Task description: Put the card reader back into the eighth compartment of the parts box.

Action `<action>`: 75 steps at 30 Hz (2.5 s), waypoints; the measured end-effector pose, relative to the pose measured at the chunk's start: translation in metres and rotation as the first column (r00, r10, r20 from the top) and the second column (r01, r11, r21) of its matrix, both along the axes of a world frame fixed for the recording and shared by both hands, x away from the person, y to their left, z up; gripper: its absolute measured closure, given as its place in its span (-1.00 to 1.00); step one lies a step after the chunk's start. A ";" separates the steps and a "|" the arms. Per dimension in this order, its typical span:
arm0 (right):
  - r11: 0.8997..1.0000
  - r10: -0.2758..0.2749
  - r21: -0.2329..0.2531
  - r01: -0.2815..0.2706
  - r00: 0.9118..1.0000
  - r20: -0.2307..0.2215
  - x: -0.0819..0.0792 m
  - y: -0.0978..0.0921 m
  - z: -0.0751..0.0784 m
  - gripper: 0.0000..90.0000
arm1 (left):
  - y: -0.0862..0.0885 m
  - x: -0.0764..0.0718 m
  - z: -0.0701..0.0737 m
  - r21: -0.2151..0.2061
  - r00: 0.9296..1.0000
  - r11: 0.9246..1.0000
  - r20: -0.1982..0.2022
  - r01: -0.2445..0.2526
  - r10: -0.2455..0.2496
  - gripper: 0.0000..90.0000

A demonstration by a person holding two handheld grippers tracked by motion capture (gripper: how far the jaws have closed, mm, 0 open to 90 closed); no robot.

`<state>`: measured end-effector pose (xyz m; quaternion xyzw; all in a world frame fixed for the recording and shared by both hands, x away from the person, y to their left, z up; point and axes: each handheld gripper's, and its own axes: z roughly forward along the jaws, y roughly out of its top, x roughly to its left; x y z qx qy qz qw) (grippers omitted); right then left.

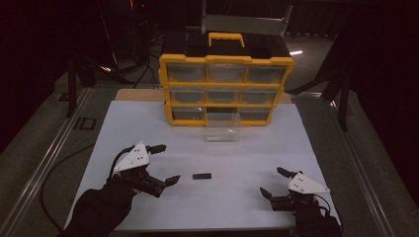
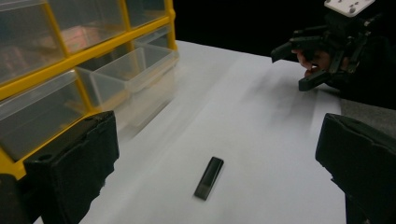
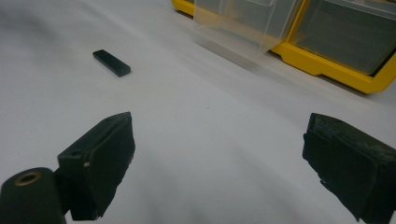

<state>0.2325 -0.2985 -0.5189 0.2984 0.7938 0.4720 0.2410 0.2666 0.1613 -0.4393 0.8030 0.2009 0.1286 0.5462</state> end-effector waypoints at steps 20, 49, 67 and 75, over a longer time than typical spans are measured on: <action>1.000 0.006 0.008 -0.006 1.000 0.003 -0.001 0.000 0.001 -0.80 | -0.040 0.015 -0.021 0.034 1.000 0.999 -0.015 0.025 -0.024 -1.00; 1.000 0.015 0.002 -0.015 1.000 0.003 0.000 0.000 0.001 -0.80 | -0.079 0.032 -0.074 0.127 0.995 0.991 -0.100 0.042 -0.029 -1.00; 1.000 0.018 0.000 -0.018 1.000 0.006 -0.001 0.000 0.001 -0.80 | -0.087 0.044 -0.094 0.195 0.986 0.979 -0.163 0.057 -0.025 -0.88; 1.000 0.019 -0.001 -0.019 1.000 0.002 -0.001 0.001 0.001 -0.80 | -0.089 0.047 -0.101 0.247 0.983 0.967 -0.182 0.058 -0.013 -0.66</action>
